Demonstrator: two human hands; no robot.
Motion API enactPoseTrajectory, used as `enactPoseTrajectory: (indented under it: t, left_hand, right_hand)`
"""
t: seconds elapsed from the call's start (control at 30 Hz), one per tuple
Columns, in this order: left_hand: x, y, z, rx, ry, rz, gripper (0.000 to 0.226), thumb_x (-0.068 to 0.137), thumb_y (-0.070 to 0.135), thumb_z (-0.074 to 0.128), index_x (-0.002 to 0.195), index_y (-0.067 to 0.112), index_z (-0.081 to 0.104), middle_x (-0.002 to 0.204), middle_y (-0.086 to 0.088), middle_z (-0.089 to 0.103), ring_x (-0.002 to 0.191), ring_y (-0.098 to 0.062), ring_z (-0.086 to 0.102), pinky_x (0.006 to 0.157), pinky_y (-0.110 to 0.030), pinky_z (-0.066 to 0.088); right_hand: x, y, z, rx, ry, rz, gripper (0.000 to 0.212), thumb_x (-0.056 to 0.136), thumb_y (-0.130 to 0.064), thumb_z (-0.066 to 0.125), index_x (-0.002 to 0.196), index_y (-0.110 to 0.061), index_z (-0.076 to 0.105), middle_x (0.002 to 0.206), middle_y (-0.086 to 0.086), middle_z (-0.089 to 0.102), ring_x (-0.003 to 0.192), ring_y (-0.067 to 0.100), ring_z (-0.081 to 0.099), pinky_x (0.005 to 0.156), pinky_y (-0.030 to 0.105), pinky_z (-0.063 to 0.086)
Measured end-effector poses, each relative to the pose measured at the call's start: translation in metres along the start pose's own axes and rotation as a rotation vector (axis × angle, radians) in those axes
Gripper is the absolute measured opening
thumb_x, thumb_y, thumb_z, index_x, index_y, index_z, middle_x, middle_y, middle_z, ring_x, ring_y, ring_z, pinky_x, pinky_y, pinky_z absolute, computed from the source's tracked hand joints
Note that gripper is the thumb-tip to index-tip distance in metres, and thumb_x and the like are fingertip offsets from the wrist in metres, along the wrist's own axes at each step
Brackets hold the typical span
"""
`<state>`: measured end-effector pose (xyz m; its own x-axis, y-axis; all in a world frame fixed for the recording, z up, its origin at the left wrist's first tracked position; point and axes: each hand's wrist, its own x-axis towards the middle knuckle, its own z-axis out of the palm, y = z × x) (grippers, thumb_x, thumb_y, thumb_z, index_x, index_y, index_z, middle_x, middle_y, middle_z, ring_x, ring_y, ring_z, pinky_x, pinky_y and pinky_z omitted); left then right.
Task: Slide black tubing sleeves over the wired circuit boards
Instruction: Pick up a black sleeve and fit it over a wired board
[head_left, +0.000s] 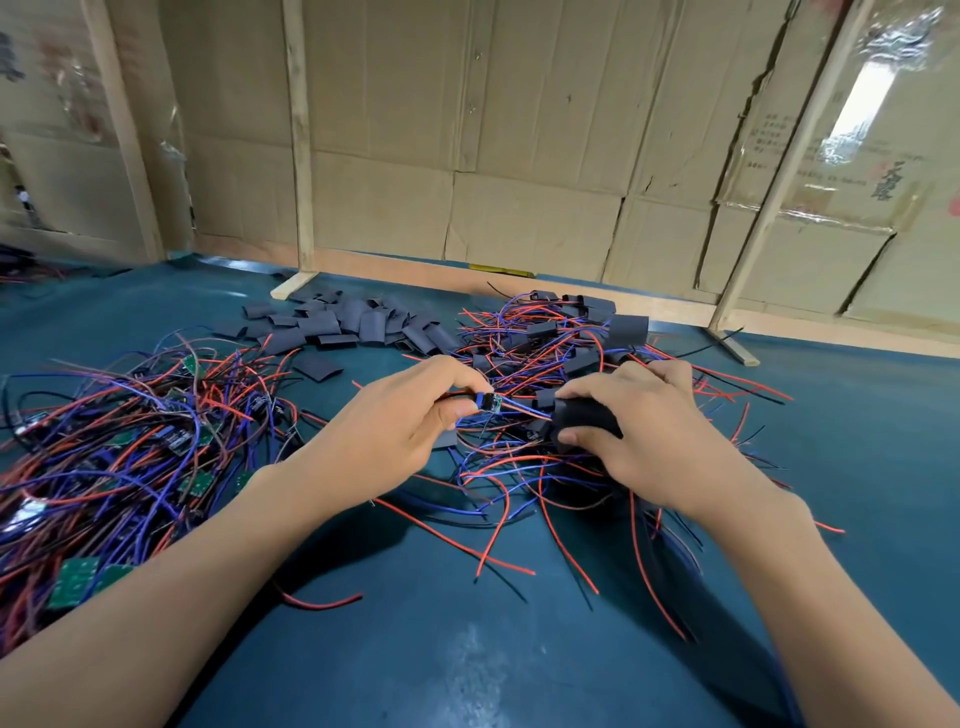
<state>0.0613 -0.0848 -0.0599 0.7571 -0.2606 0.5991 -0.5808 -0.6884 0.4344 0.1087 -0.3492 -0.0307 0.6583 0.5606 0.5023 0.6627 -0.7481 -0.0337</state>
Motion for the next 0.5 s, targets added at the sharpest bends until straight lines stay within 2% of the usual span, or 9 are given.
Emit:
enactPoseTrajectory:
  t: [0.07,0.13,0.2,0.27,0.33,0.37,0.43,0.5]
  left_hand:
    - [0.0,0.001,0.001,-0.019,-0.012,-0.007,0.022,0.103,0.016,0.053,0.116,0.033,0.057,0.098,0.036,0.055,0.089,-0.006,0.06,0.077,-0.019,0.044]
    - [-0.001,0.003,0.003,-0.047,-0.029,-0.015,0.024,0.103,0.017,0.053,0.117,0.035,0.057,0.099,0.028,0.057,0.089,-0.005,0.062,0.077,-0.02,0.046]
    - [-0.002,0.006,0.006,-0.052,-0.033,0.024,0.022,0.102,0.015,0.054,0.119,0.029,0.059,0.101,0.027,0.057,0.088,0.001,0.061,0.079,-0.024,0.048]
    - [-0.003,0.01,0.009,-0.068,-0.026,0.071,0.021,0.101,0.012,0.055,0.119,0.021,0.062,0.103,0.022,0.057,0.085,0.001,0.06,0.079,-0.024,0.048]
    - [-0.002,0.012,0.01,-0.1,0.002,0.102,0.02,0.101,0.011,0.055,0.118,0.017,0.064,0.107,0.01,0.059,0.08,-0.007,0.062,0.077,-0.024,0.05]
    - [-0.002,0.013,0.01,-0.115,0.027,0.117,0.02,0.101,0.008,0.055,0.117,0.013,0.065,0.108,0.005,0.059,0.078,-0.01,0.063,0.076,-0.024,0.051]
    - [-0.002,0.013,0.011,-0.14,0.08,0.128,0.019,0.1,0.004,0.055,0.115,0.008,0.066,0.104,0.001,0.061,0.077,-0.012,0.065,0.075,-0.027,0.052]
    - [-0.001,0.013,0.012,-0.155,0.121,0.117,0.017,0.1,0.006,0.056,0.114,0.009,0.066,0.095,0.002,0.063,0.08,-0.012,0.066,0.076,-0.03,0.051]
  right_hand:
    - [-0.001,-0.003,0.0,0.102,0.045,-0.044,0.038,0.086,-0.038,0.078,0.119,-0.023,0.064,0.112,-0.004,0.07,0.102,0.001,0.037,0.095,0.025,0.015]
    - [-0.002,-0.009,0.001,0.161,0.062,-0.08,0.042,0.082,-0.036,0.082,0.117,-0.019,0.065,0.108,-0.006,0.071,0.092,-0.007,0.029,0.092,0.024,0.017]
    - [-0.003,-0.016,0.002,0.162,0.057,-0.086,0.046,0.082,-0.038,0.081,0.121,-0.021,0.064,0.099,-0.006,0.069,0.09,-0.001,0.022,0.093,0.026,0.021]
    - [-0.003,-0.023,0.003,0.145,0.056,-0.128,0.047,0.082,-0.038,0.081,0.122,-0.021,0.064,0.087,-0.017,0.061,0.088,0.002,0.022,0.089,0.023,0.022]
    - [-0.001,-0.028,0.004,0.165,0.04,-0.131,0.048,0.083,-0.037,0.08,0.125,-0.02,0.064,0.09,-0.023,0.059,0.09,0.008,0.033,0.085,0.021,0.025]
    - [-0.001,-0.028,0.004,0.194,0.027,-0.121,0.048,0.085,-0.036,0.079,0.127,-0.021,0.063,0.098,-0.016,0.066,0.096,0.011,0.043,0.085,0.021,0.029]
    - [-0.001,-0.029,0.003,0.269,-0.008,-0.098,0.05,0.085,-0.036,0.079,0.13,-0.021,0.063,0.117,-0.006,0.07,0.107,0.012,0.057,0.092,0.021,0.039]
    - [-0.002,-0.031,0.002,0.332,-0.011,-0.089,0.051,0.084,-0.036,0.08,0.13,-0.022,0.064,0.118,-0.007,0.071,0.107,0.013,0.062,0.094,0.024,0.044]
